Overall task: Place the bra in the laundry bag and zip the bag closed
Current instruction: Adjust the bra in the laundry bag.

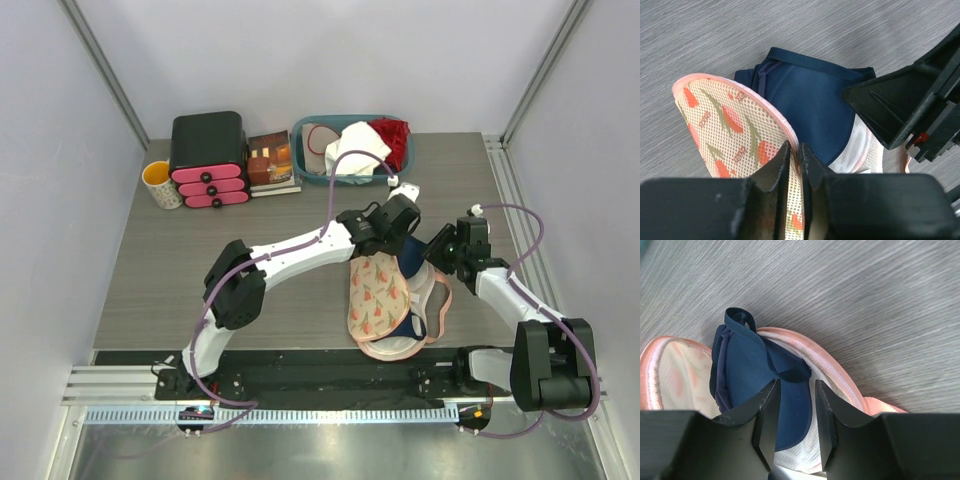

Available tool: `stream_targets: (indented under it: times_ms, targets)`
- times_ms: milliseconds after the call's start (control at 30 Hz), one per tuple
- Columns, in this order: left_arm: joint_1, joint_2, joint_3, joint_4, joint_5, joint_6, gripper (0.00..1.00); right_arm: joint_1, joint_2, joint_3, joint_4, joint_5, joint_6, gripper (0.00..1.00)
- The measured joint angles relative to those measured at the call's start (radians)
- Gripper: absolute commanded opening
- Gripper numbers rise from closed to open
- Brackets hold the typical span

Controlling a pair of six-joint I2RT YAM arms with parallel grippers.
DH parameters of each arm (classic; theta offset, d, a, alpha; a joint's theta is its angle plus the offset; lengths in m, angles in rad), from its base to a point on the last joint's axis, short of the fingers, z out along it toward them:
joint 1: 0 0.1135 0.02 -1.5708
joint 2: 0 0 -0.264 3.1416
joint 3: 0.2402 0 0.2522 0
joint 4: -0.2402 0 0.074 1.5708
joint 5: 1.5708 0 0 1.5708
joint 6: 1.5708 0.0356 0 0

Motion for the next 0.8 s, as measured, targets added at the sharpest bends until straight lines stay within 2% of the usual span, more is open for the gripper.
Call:
stream_targets:
  times_ms: [67, 100, 133, 233, 367, 500, 600, 700, 733, 800]
  targets:
    - [0.001, 0.0, 0.002, 0.0, 0.006, 0.0, 0.21, 0.0, 0.003, 0.0, 0.007, -0.006, -0.003, 0.39]
    - [0.001, 0.0, 0.002, 0.0, 0.008, 0.0, 0.3, -0.001, 0.003, 0.0, 0.012, -0.008, -0.006, 0.39]
    - [0.001, 0.0, 0.002, -0.002, 0.011, -0.002, 0.44, -0.002, 0.003, 0.0, 0.017, -0.012, -0.009, 0.39]
    - [0.001, -0.002, -0.002, 0.001, 0.017, -0.006, 0.52, -0.002, 0.003, 0.0, 0.027, -0.019, -0.016, 0.39]
    - [0.001, -0.005, -0.01, 0.0, 0.012, -0.01, 0.54, -0.002, 0.003, 0.0, 0.027, -0.019, -0.02, 0.39]
    - [0.001, -0.005, -0.005, -0.008, 0.006, -0.007, 0.52, -0.004, 0.003, -0.001, 0.027, -0.018, -0.023, 0.38]
    - [0.004, 0.005, 0.017, -0.018, 0.003, -0.003, 0.45, -0.004, 0.014, -0.002, 0.03, -0.019, -0.023, 0.37]
    - [0.008, 0.031, 0.059, -0.023, -0.001, -0.001, 0.33, -0.004, 0.028, -0.007, 0.037, -0.023, -0.024, 0.36]
    - [0.01, 0.04, 0.072, -0.024, -0.002, 0.001, 0.24, -0.004, 0.031, -0.008, 0.039, -0.023, -0.024, 0.35]
    - [0.012, 0.051, 0.087, -0.025, -0.001, 0.0, 0.15, -0.004, 0.035, -0.014, 0.047, -0.026, -0.026, 0.34]
